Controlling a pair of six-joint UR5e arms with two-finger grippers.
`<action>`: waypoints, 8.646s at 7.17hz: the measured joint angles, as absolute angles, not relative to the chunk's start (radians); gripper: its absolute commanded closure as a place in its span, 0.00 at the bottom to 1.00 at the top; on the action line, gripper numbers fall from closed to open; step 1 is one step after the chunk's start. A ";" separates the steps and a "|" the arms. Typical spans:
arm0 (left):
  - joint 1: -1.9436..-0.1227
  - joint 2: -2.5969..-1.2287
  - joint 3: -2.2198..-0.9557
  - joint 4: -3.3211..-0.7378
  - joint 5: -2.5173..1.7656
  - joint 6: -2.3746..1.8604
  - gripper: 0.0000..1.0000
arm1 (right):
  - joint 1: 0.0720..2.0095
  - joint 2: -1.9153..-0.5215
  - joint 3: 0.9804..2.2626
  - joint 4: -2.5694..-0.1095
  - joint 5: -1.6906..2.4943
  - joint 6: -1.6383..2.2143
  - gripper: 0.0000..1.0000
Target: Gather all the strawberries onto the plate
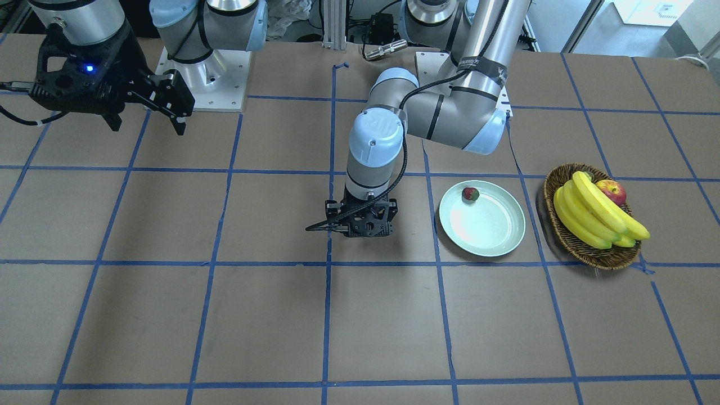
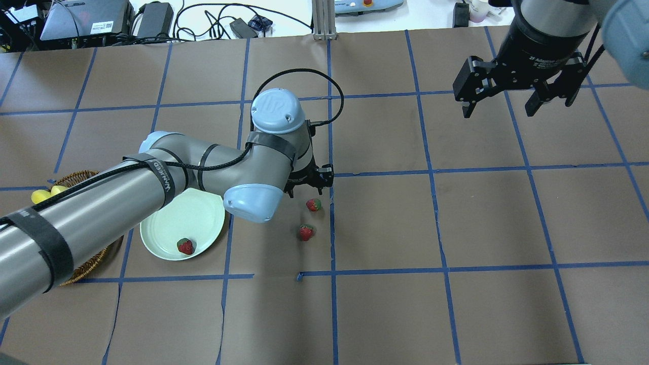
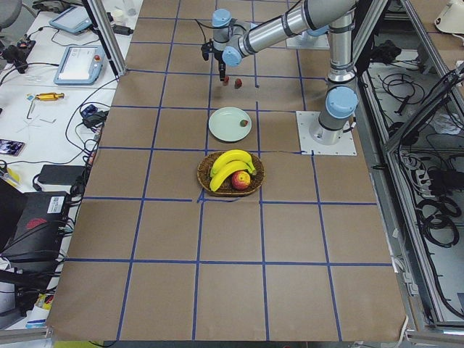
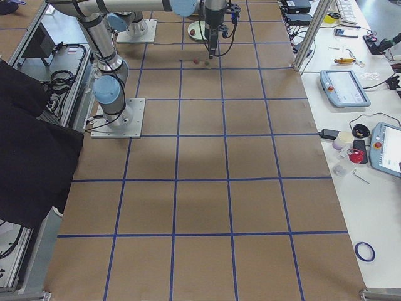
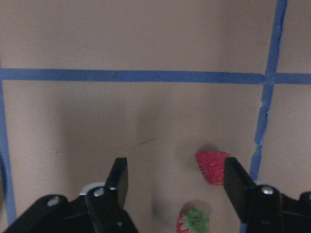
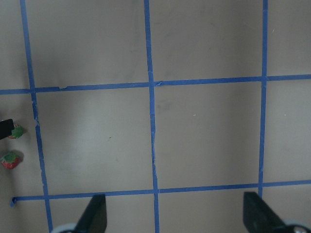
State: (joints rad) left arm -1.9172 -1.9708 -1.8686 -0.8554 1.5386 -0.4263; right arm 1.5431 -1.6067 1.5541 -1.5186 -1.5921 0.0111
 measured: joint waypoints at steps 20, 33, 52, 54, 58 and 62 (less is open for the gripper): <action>-1.450 -1.751 -2.147 -0.979 1.731 0.221 0.11 | 1.543 -1.605 1.555 -1.521 -1.592 0.012 0.00; -1.963 -1.923 -1.995 -0.879 1.574 -0.437 0.46 | 1.542 -1.605 1.555 -1.518 -1.593 0.011 0.00; -1.517 -1.750 -2.064 -1.014 1.667 0.154 0.00 | 1.542 -1.603 1.555 -1.520 -1.591 0.011 0.00; -1.524 -1.699 -1.967 -1.040 1.664 0.155 0.00 | 1.542 -1.603 1.555 -1.520 -1.590 0.011 0.00; -1.551 -1.591 -1.645 -1.342 1.572 0.125 0.00 | 1.543 -1.603 1.555 -1.521 -1.590 0.014 0.00; -1.587 -1.526 -1.560 -1.476 1.550 0.053 0.00 | 1.543 -1.603 1.555 -1.520 -1.590 0.014 0.00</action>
State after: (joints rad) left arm -1.5871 -1.5262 -1.5605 -1.4761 1.5504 0.0535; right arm 1.5432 -1.6030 1.5545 -1.5202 -1.5902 0.0137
